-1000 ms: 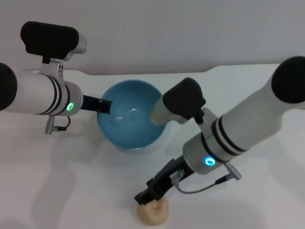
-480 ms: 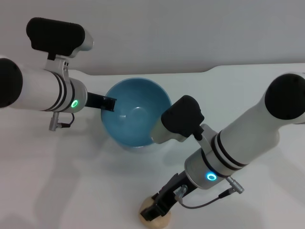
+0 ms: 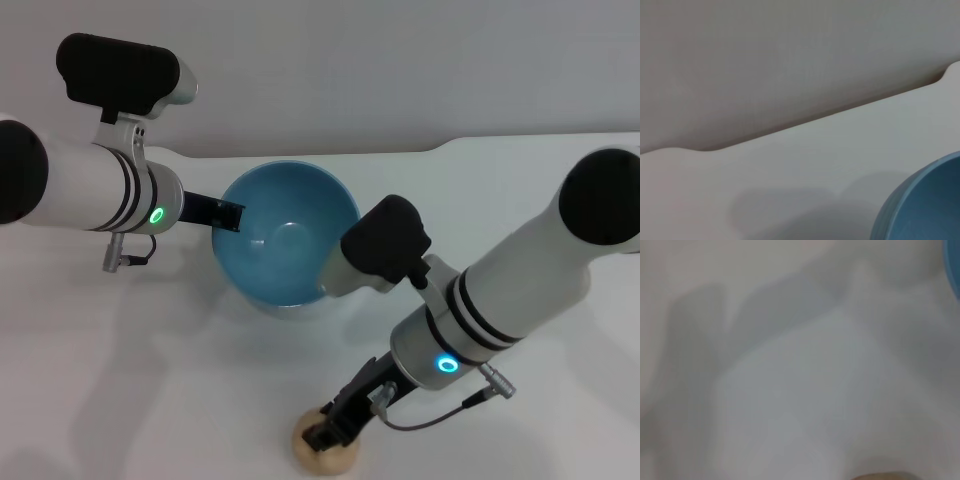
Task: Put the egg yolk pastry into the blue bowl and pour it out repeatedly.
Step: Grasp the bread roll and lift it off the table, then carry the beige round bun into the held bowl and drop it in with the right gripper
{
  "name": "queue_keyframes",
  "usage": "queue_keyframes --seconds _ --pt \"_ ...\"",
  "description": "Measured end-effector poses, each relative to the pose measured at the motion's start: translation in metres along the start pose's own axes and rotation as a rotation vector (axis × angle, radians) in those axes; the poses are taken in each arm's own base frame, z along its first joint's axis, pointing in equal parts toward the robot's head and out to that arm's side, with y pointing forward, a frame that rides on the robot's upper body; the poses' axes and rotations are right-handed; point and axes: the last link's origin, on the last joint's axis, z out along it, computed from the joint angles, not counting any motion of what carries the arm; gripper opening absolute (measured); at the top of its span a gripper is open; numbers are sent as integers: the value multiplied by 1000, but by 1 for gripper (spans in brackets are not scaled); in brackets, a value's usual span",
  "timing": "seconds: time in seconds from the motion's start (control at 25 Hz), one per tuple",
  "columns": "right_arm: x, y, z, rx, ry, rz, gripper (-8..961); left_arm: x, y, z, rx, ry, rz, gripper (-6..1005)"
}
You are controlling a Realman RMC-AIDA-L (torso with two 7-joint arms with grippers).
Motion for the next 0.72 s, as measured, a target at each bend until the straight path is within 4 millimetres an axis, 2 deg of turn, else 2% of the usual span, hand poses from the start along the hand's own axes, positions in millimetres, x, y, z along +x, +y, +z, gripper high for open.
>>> queue_keyframes --seconds 0.44,0.6,0.64,0.72 --pt "-10 -3 -22 -44 -66 51 237 0 -1 0 1 -4 5 2" --pt "-19 -2 -44 -42 -130 31 211 0 -1 0 3 -4 6 2" --pt "-25 -4 -63 -23 -193 23 202 -1 -1 0 3 -6 6 2" --pt "-27 -5 -70 -17 -219 25 183 -1 -1 0 2 -10 6 2"
